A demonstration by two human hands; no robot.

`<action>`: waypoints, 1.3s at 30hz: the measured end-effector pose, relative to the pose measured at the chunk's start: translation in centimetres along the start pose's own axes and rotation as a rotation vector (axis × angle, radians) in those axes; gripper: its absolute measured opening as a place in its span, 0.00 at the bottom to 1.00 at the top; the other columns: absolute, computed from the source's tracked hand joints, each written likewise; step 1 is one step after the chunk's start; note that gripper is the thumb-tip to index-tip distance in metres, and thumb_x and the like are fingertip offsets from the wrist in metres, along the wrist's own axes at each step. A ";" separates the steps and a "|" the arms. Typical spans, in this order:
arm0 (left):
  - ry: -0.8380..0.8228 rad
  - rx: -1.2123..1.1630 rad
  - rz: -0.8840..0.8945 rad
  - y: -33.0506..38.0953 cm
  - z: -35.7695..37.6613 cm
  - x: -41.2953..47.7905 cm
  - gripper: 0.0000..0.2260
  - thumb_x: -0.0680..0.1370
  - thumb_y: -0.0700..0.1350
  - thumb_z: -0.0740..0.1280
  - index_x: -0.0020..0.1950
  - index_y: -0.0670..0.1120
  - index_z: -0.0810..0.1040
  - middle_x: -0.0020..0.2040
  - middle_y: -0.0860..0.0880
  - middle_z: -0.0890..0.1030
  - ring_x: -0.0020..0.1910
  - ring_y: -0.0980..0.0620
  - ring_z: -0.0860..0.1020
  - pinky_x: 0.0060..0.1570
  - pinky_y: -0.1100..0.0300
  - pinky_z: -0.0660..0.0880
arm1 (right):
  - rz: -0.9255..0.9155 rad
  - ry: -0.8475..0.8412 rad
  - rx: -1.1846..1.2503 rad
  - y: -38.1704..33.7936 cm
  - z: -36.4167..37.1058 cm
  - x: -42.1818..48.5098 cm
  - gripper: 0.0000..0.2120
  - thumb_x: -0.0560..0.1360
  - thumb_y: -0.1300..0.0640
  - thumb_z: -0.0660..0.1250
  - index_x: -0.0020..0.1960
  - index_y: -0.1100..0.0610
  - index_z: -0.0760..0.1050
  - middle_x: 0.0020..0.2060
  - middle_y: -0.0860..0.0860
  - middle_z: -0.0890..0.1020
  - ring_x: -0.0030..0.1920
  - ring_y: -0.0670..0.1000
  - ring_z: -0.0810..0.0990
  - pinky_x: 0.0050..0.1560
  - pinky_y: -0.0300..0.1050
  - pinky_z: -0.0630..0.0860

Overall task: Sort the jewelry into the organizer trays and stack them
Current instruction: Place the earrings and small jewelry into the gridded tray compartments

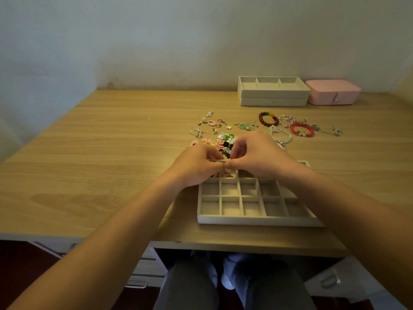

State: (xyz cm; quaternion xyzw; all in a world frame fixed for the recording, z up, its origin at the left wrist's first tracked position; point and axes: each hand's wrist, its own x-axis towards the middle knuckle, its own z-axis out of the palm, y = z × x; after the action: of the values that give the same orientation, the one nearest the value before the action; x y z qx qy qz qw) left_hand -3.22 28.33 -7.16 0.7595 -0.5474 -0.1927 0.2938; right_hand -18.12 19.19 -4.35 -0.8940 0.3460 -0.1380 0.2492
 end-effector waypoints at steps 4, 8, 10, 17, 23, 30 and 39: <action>0.016 -0.063 -0.012 0.2 0.0 0.1 0.06 0.76 0.50 0.73 0.49 0.49 0.87 0.42 0.52 0.82 0.39 0.58 0.78 0.36 0.63 0.72 | -0.025 -0.013 -0.053 -0.4 0.1 0.0 0.06 0.70 0.52 0.79 0.43 0.53 0.86 0.37 0.46 0.83 0.41 0.44 0.81 0.37 0.36 0.76; 0.008 -0.165 -0.049 0.2 0.0 0.2 0.08 0.79 0.46 0.69 0.47 0.46 0.87 0.39 0.49 0.84 0.37 0.56 0.78 0.34 0.66 0.71 | -0.047 -0.007 -0.152 -0.5 0.8 -0.1 0.03 0.71 0.53 0.77 0.41 0.52 0.86 0.37 0.47 0.84 0.40 0.47 0.81 0.37 0.38 0.76; 0.007 -0.190 -0.068 0.2 0.0 0.3 0.09 0.80 0.45 0.67 0.47 0.46 0.87 0.36 0.51 0.80 0.34 0.57 0.75 0.29 0.71 0.68 | -0.069 0.036 -0.229 -0.7 1.5 -0.3 0.05 0.73 0.51 0.76 0.44 0.52 0.86 0.40 0.48 0.83 0.42 0.48 0.81 0.44 0.44 0.80; -0.002 -0.201 -0.064 0.0 0.1 0.4 0.10 0.81 0.46 0.65 0.44 0.49 0.85 0.39 0.49 0.78 0.34 0.55 0.74 0.28 0.69 0.67 | -0.112 0.057 -0.398 -1.2 2.1 -0.8 0.09 0.77 0.50 0.72 0.50 0.55 0.85 0.43 0.53 0.84 0.44 0.53 0.82 0.47 0.51 0.83; -0.016 -0.242 -0.029 -0.3 -0.3 0.1 0.04 0.79 0.44 0.69 0.52 0.49 0.83 0.44 0.51 0.82 0.40 0.56 0.79 0.33 0.70 0.73 | -0.027 0.026 -0.140 -0.6 1.7 -0.9 0.03 0.72 0.54 0.74 0.41 0.52 0.86 0.34 0.46 0.81 0.37 0.46 0.78 0.35 0.39 0.72; -0.037 -0.265 0.048 -0.3 -0.4 -0.3 0.05 0.74 0.40 0.75 0.47 0.47 0.82 0.42 0.49 0.81 0.34 0.59 0.79 0.37 0.63 0.76 | 0.048 -0.048 0.049 -0.1 0.0 -0.9 0.00 0.73 0.56 0.77 0.43 0.52 0.87 0.19 0.38 0.72 0.24 0.35 0.71 0.25 0.29 0.64; -0.034 -0.167 -0.107 0.4 0.8 0.1 0.21 0.53 0.62 0.72 0.42 0.58 0.76 0.37 0.57 0.79 0.40 0.52 0.79 0.58 0.38 0.76 | 0.072 -0.061 -0.019 -0.1 0.2 -0.6 0.03 0.74 0.54 0.76 0.47 0.52 0.88 0.30 0.42 0.76 0.32 0.42 0.72 0.32 0.38 0.64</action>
State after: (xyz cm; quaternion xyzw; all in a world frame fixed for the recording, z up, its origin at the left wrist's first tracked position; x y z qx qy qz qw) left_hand -3.95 27.95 -7.49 0.7572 -0.4930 -0.2661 0.3358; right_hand -18.42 19.69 -4.52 -0.8872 0.3713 -0.0982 0.2558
